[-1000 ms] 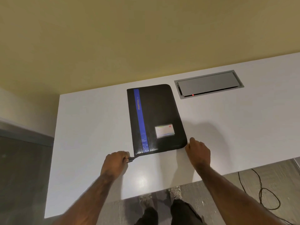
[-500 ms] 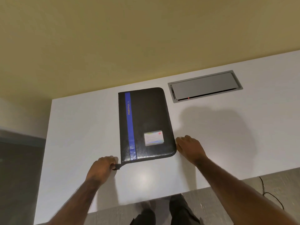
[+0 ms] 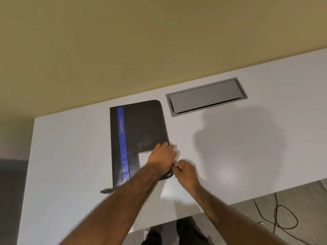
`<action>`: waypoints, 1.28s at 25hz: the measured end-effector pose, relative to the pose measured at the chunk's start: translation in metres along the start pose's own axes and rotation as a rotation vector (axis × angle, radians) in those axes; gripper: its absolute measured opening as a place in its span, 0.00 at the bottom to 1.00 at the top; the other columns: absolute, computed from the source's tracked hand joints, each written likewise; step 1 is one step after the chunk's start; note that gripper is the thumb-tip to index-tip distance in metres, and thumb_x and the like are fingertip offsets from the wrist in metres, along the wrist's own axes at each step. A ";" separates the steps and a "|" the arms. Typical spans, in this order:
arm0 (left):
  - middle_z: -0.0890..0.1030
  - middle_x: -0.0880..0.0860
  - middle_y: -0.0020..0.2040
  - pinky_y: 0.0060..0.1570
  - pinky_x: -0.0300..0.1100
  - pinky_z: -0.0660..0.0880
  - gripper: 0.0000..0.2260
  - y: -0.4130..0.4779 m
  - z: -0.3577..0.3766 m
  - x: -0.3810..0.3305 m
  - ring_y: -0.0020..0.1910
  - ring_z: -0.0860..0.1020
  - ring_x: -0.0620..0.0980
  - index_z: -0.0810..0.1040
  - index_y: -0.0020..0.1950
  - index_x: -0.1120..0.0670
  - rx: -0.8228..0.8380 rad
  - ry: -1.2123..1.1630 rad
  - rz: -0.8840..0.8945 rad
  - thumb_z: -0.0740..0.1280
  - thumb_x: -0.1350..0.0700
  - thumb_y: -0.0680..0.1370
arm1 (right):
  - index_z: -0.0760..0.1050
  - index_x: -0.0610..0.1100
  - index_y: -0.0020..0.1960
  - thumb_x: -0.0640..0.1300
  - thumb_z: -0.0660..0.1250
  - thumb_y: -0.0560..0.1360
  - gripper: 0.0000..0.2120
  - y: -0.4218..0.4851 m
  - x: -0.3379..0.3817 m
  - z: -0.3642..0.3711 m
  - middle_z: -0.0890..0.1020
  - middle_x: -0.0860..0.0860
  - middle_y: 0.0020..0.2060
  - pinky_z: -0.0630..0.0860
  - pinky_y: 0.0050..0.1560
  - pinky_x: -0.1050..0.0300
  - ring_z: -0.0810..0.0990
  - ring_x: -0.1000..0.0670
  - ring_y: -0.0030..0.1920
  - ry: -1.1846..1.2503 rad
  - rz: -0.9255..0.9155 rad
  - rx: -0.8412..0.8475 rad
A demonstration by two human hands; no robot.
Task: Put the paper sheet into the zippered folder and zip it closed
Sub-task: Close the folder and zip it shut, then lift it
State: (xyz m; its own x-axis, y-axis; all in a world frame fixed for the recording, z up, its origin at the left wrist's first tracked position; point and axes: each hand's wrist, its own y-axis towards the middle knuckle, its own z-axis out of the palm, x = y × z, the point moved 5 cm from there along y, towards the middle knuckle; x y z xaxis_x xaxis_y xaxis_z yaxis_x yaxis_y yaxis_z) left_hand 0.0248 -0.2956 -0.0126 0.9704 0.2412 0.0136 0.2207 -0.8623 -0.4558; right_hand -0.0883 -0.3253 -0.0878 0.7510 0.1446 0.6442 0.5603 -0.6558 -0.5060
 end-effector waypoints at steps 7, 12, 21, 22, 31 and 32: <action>0.73 0.56 0.68 0.68 0.53 0.65 0.15 0.033 0.006 -0.016 0.68 0.68 0.57 0.81 0.62 0.54 0.124 0.239 0.012 0.68 0.49 0.78 | 0.76 0.51 0.32 0.43 0.71 0.76 0.14 -0.006 -0.006 0.015 0.79 0.58 0.29 0.73 0.34 0.73 0.79 0.55 0.32 0.282 0.180 -0.073; 0.76 0.55 0.67 0.70 0.55 0.63 0.14 0.049 0.008 -0.024 0.69 0.68 0.56 0.78 0.65 0.54 0.209 0.258 0.019 0.66 0.52 0.81 | 0.78 0.51 0.41 0.45 0.71 0.77 0.07 -0.009 -0.005 0.020 0.83 0.54 0.38 0.81 0.43 0.63 0.82 0.50 0.40 0.494 0.343 -0.033; 0.76 0.54 0.69 0.76 0.67 0.46 0.16 0.056 0.011 -0.032 0.75 0.65 0.57 0.76 0.68 0.53 0.298 0.259 0.045 0.66 0.51 0.81 | 0.78 0.52 0.41 0.46 0.69 0.79 0.08 -0.018 -0.005 0.016 0.83 0.52 0.40 0.82 0.52 0.58 0.82 0.49 0.43 0.566 0.379 -0.051; 0.76 0.54 0.69 0.76 0.67 0.45 0.16 0.057 0.011 -0.034 0.75 0.65 0.57 0.76 0.68 0.53 0.293 0.276 0.053 0.66 0.51 0.82 | 0.78 0.52 0.42 0.46 0.68 0.79 0.08 -0.020 -0.004 0.016 0.83 0.52 0.40 0.82 0.51 0.57 0.83 0.48 0.44 0.597 0.385 -0.056; 0.76 0.55 0.69 0.76 0.66 0.44 0.17 0.055 0.017 -0.035 0.74 0.66 0.57 0.77 0.67 0.53 0.262 0.279 0.099 0.66 0.49 0.80 | 0.81 0.46 0.44 0.45 0.69 0.78 0.06 -0.023 -0.008 0.017 0.84 0.49 0.41 0.84 0.51 0.53 0.83 0.46 0.44 0.620 0.428 -0.056; 0.77 0.55 0.68 0.76 0.66 0.45 0.16 0.055 0.018 -0.032 0.73 0.67 0.57 0.78 0.66 0.53 0.248 0.251 0.088 0.66 0.48 0.80 | 0.81 0.46 0.43 0.45 0.71 0.77 0.05 -0.021 -0.008 0.016 0.84 0.49 0.41 0.84 0.51 0.53 0.83 0.47 0.43 0.606 0.424 -0.044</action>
State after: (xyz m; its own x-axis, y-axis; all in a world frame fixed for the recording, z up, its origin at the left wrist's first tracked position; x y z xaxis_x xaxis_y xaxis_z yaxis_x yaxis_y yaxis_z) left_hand 0.0039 -0.3422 -0.0543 0.9854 0.0274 0.1683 0.1343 -0.7334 -0.6665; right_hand -0.1003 -0.3002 -0.0914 0.5683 -0.5537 0.6087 0.2409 -0.5954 -0.7665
